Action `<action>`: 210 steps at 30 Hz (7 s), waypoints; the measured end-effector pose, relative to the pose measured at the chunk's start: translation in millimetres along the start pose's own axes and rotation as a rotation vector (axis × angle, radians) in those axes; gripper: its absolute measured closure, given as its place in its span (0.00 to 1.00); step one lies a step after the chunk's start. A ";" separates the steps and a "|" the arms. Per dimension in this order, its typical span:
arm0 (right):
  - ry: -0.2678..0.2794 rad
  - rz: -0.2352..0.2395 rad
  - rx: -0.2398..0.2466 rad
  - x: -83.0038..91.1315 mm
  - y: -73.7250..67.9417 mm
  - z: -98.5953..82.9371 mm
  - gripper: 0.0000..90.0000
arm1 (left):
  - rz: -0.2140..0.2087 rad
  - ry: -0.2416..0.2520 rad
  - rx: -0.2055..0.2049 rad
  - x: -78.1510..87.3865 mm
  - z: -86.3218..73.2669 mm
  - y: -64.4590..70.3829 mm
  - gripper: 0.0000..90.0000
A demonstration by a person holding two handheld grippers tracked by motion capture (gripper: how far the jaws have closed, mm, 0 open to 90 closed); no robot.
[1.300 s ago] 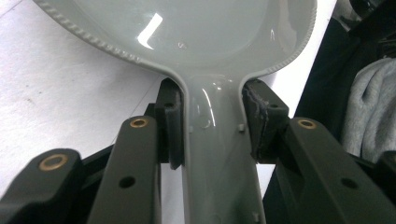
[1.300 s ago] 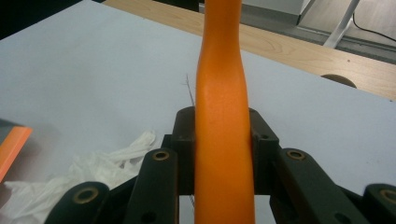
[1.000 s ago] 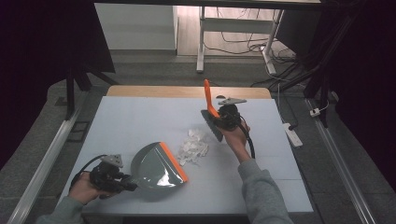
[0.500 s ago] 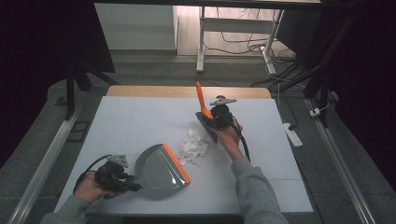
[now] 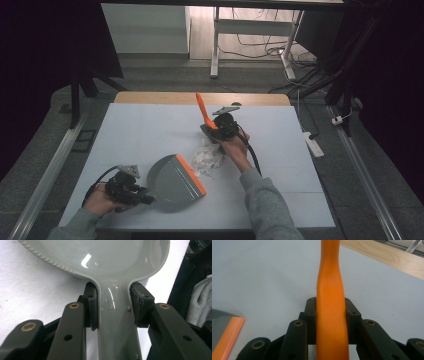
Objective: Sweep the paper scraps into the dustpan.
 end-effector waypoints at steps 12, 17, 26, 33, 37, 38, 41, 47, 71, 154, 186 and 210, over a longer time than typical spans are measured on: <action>-0.004 0.073 0.060 11.7 -42.4 -4.4 0.78 | 0.000 0.012 0.016 -3.3 3.6 -1.8 0.68; 0.011 0.114 0.091 20.0 -66.7 -5.9 0.78 | 0.002 0.015 0.018 -3.8 3.8 -1.3 0.68; 0.024 0.179 0.120 29.2 -95.4 -10.4 0.78 | 0.002 0.018 0.018 -4.3 4.0 -1.6 0.68; 0.107 0.256 0.159 52.0 -111.0 -0.6 0.78 | 0.003 0.018 0.021 -4.3 3.6 -1.3 0.68; 0.174 0.197 0.122 68.6 -88.8 13.5 0.78 | 0.003 0.019 0.022 -4.3 3.3 -0.9 0.68; 0.185 0.176 0.118 72.0 -81.4 15.3 0.78 | 0.004 0.018 0.021 -4.3 3.3 -1.0 0.68; 0.184 0.118 0.108 78.4 -59.0 15.7 0.78 | 0.005 0.019 0.022 -4.3 3.2 -0.8 0.68; 0.121 0.037 0.064 78.4 -23.1 3.0 0.78 | 0.007 0.021 0.024 -4.5 3.3 -0.3 0.68; -0.041 0.027 -0.015 48.6 -39.5 -37.5 0.78 | 0.016 0.022 0.024 -5.5 3.9 0.5 0.68; -0.128 0.115 0.150 1.7 -89.4 -3.0 0.78 | 0.033 0.065 0.065 -9.0 9.6 -7.0 0.68; -0.043 0.058 -0.001 53.3 -45.1 -26.3 0.78 | 0.035 0.064 0.066 -8.9 9.0 -6.3 0.68; -0.047 0.261 0.087 51.3 -157.9 -7.6 0.78 | 0.039 0.067 0.065 -9.6 9.4 -6.0 0.68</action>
Point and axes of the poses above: each handheld gripper's, and its own axes: x roughly backward along the jaws, z roughly out of its top, y roughly to its right, the point moved 10 cm from there along -x, roughly forward along the jaws, and after that the axes turned 10 degrees about -z, right-handed, at the moved point
